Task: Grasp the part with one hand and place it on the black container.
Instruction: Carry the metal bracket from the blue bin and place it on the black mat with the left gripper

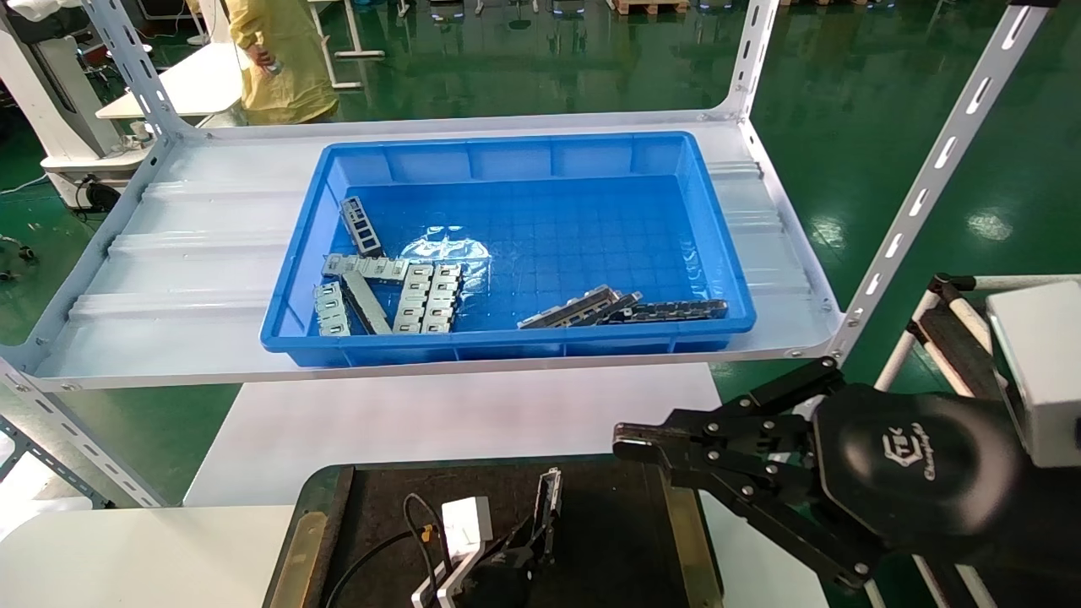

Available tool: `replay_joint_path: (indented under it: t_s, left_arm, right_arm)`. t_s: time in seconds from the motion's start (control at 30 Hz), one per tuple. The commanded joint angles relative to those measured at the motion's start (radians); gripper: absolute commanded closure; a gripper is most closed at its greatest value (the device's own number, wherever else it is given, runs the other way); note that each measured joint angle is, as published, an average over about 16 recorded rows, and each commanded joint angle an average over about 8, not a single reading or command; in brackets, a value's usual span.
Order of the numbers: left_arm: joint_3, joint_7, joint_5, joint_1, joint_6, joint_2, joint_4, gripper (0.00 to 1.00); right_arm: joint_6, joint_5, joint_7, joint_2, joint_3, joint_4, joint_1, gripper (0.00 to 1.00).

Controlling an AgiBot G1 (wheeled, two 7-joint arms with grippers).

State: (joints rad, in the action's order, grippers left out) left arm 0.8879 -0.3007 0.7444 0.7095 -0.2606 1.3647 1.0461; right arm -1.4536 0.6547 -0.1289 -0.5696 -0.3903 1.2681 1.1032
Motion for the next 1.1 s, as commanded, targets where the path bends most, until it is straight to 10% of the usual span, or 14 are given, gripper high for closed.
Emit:
replay_joint_path:
  t_s: [0.03,0.13,0.37,1.1]
  left_arm:
    - [0.019,-0.024,0.007,0.007,-0.014,0.000,-0.006,1.00]
    - [0.046,-0.069,0.025,0.015,-0.037,0.001,-0.013,0.91]
    - [0.108,-0.183,0.073,0.031,-0.083,0.001,-0.024,0.06]
    - [0.288,-0.512,0.243,0.089,-0.208,-0.007,-0.024,0.00]
  right_arm:
    - [0.000,0.000,0.000,0.000,0.000,0.000,0.000,1.00]
    - [0.000,0.000,0.000,0.000,0.000,0.000,0.000,0.81]
    - [0.000,0.000,0.000,0.000,0.000,0.000,0.000,0.00]
    - [0.000,0.000,0.000,0.000,0.000,0.000,0.000,0.00]
